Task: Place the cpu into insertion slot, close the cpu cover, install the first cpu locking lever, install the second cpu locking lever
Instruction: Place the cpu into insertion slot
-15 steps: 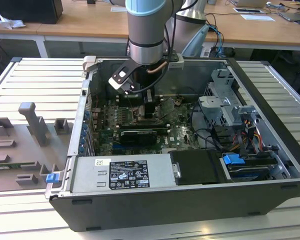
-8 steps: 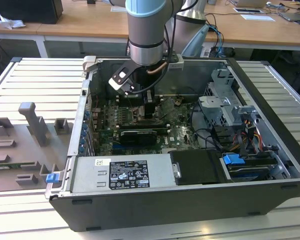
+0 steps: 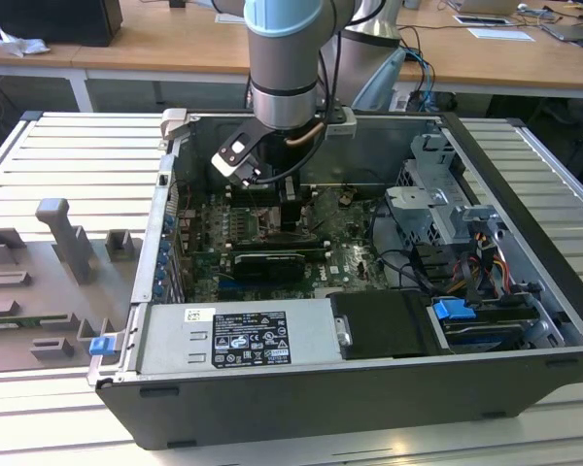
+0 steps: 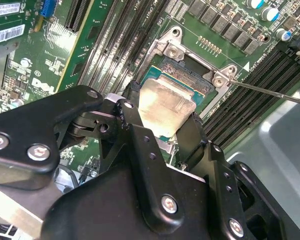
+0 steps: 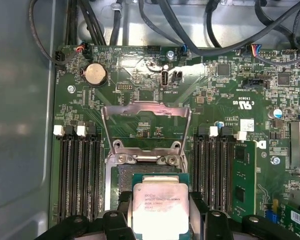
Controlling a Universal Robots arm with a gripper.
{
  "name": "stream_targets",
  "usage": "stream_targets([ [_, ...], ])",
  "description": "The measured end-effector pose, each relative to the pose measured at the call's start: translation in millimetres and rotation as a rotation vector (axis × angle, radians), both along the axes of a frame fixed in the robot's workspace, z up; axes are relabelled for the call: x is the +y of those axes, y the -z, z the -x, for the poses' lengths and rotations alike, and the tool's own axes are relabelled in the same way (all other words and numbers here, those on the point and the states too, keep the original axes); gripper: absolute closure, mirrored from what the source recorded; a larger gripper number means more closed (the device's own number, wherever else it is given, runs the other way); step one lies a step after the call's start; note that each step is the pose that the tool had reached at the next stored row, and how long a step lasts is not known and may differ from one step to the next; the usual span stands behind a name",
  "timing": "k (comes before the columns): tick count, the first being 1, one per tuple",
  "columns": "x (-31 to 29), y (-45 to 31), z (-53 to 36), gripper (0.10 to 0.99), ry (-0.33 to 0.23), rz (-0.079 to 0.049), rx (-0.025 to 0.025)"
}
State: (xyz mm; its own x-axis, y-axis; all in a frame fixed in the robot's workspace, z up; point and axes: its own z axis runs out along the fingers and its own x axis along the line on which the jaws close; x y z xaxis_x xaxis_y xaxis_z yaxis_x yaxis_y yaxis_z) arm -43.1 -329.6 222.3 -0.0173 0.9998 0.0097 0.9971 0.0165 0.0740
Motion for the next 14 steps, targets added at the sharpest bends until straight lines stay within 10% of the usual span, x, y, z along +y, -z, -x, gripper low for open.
stream_targets([
  [14, 8.1, 12.6, 0.5, 0.549, 0.000, 0.000, 0.0001],
])
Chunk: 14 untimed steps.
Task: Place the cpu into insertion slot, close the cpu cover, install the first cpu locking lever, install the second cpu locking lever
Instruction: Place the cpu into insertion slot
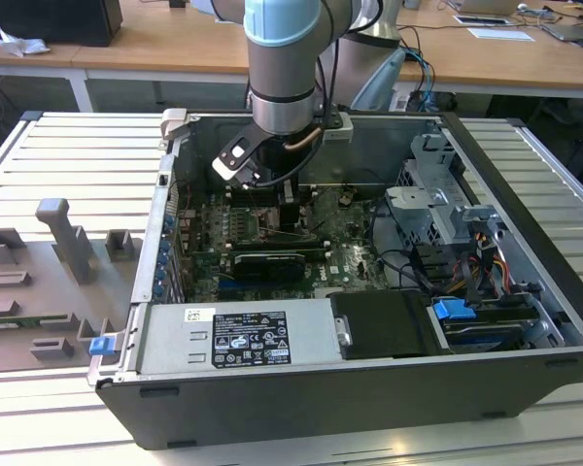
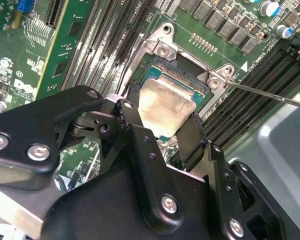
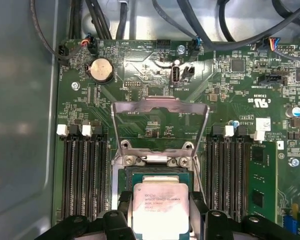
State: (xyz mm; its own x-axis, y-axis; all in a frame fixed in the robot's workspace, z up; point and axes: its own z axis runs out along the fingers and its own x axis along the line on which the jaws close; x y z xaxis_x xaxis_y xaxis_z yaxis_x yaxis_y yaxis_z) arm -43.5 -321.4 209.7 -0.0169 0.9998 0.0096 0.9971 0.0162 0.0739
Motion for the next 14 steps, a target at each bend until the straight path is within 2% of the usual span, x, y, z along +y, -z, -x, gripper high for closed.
stream_targets([
  [7, 0.6, 7.6, 0.2, 0.549, 0.000, 0.000, 0.0000],
  [14, 0.7, 8.4, 0.2, 0.533, 0.000, 0.000, -0.0002],
])
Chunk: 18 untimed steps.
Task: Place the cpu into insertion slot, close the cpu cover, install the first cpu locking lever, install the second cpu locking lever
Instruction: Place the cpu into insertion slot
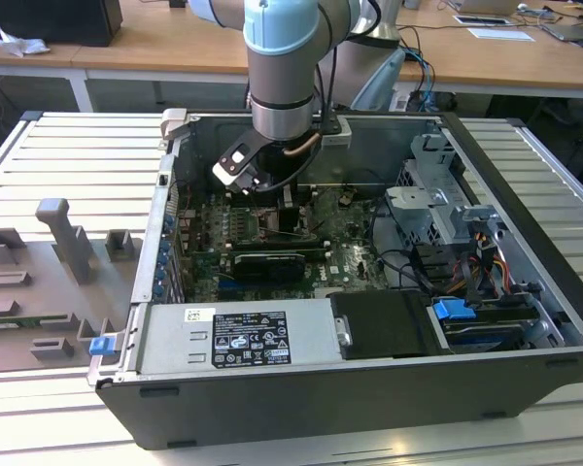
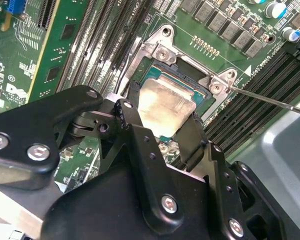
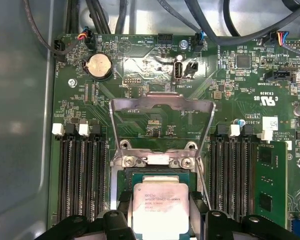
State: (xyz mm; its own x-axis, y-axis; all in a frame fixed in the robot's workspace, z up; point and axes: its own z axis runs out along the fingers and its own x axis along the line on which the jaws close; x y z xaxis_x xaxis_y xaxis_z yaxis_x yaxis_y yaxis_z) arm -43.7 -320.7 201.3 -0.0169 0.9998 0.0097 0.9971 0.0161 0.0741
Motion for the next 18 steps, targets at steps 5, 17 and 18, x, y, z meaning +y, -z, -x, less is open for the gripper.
stream_targets([
  [5, 0.0, 0.2, 0.0, 0.471, 0.000, 0.000, 0.0003],
  [17, 0.0, -16.7, 0.0, 0.980, 0.000, 0.000, 0.0001],
  [18, 0.0, -17.0, 0.0, 0.980, 0.000, 0.000, 0.0002],
])
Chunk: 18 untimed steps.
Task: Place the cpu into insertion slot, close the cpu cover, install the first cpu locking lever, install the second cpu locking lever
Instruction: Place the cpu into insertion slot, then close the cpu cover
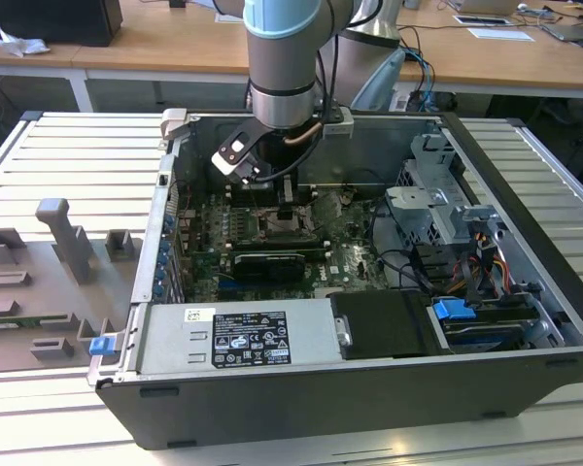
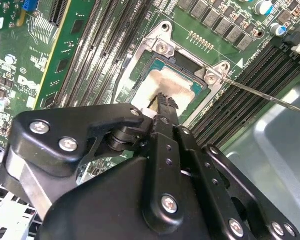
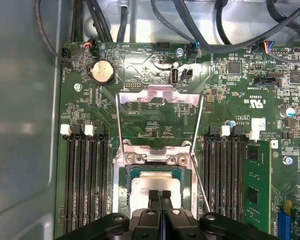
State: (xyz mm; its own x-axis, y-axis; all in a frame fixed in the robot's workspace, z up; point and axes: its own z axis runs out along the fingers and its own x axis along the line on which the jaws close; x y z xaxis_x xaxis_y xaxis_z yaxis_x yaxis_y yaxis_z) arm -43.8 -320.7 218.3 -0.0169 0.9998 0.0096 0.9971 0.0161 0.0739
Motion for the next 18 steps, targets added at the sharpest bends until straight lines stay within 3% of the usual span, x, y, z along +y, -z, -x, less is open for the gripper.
stream_targets([
  [13, 0.0, -6.1, -0.1, 0.980, 0.000, 0.000, -0.0002],
  [18, 0.0, -6.2, -9.2, 0.980, 0.000, 0.000, 0.0005],
])
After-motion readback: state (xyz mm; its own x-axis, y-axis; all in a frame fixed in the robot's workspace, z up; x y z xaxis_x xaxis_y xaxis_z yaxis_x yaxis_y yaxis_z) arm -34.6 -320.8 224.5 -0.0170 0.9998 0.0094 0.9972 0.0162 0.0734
